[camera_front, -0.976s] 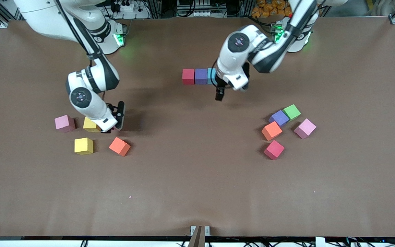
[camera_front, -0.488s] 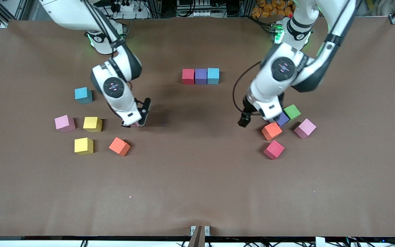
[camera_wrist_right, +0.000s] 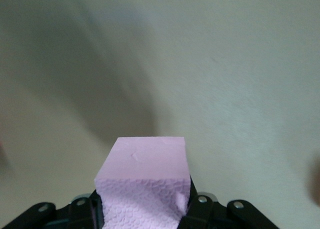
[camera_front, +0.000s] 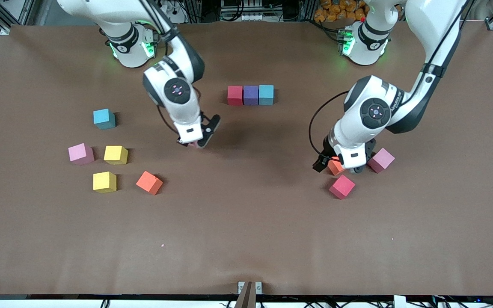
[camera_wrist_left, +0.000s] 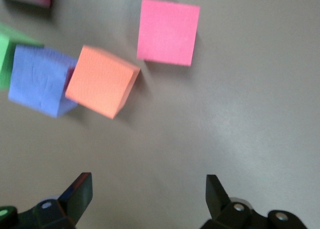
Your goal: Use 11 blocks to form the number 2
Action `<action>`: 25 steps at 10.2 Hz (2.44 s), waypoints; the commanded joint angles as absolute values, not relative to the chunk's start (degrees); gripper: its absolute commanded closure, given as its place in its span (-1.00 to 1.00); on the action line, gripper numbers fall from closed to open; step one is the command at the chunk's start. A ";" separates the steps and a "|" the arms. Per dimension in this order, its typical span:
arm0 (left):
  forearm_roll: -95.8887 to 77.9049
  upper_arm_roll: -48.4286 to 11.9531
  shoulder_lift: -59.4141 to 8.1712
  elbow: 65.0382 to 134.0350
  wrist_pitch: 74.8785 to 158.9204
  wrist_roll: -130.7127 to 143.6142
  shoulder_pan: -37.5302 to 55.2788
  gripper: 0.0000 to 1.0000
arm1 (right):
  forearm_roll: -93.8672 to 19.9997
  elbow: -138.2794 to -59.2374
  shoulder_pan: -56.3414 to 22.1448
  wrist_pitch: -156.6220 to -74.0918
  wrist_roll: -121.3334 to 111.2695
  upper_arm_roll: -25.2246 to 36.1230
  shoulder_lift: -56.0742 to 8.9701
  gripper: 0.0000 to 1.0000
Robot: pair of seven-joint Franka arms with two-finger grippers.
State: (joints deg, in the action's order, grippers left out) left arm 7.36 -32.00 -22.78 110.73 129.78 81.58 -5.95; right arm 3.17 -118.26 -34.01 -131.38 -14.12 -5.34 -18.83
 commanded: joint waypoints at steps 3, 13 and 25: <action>11.68 -31.82 -25.48 109.69 128.50 67.19 -10.44 -1.00 | -0.79 -107.78 -42.96 -129.21 10.58 -5.10 -26.26 0.79; 21.00 -31.82 -31.37 110.74 128.76 64.60 -12.22 -1.00 | -9.93 -89.91 -51.15 -124.54 48.14 -5.10 -38.67 0.87; 25.31 -32.78 -34.37 111.01 129.02 64.60 -11.34 -0.18 | -9.23 -91.05 -54.23 -128.85 52.82 -4.92 -41.84 0.78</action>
State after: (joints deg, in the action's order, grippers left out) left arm 23.71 -32.14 -34.63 111.13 129.27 65.04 -11.32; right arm -8.93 -91.71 -53.53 -129.12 51.65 -5.39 -41.29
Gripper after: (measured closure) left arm 0.079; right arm 0.423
